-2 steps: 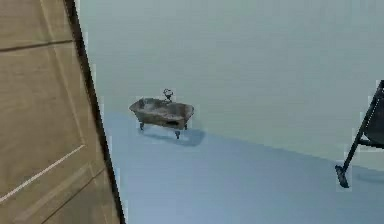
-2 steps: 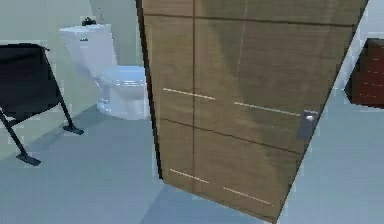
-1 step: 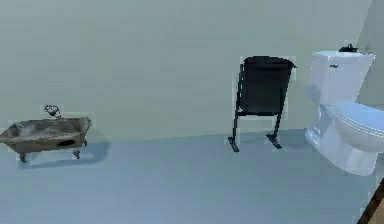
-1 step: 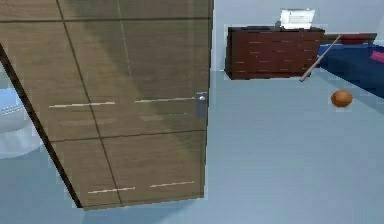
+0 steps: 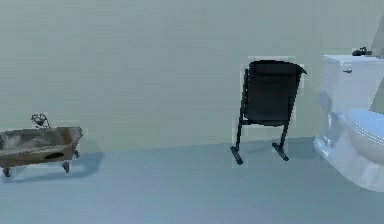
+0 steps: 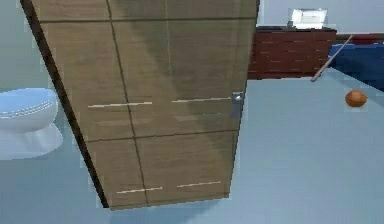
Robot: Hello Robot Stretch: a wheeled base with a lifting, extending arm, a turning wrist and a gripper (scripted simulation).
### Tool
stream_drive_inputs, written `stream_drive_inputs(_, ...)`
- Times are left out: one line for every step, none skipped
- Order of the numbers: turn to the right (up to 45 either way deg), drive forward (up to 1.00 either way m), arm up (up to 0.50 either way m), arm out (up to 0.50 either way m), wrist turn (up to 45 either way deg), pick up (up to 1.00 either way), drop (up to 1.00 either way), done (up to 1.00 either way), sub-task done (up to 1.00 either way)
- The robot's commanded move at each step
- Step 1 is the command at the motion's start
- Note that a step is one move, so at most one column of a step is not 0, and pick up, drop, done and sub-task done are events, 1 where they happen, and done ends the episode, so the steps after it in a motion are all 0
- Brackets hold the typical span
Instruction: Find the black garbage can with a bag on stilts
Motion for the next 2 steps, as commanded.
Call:
stream_drive_inputs(6.0,0.00,0.00,0.00,0.0,0.00,0.00,0.00,0.00)
stream_drive_inputs(0.0,1.00,0.00,0.00,0.0,0.00,0.00,0.00,0.00)
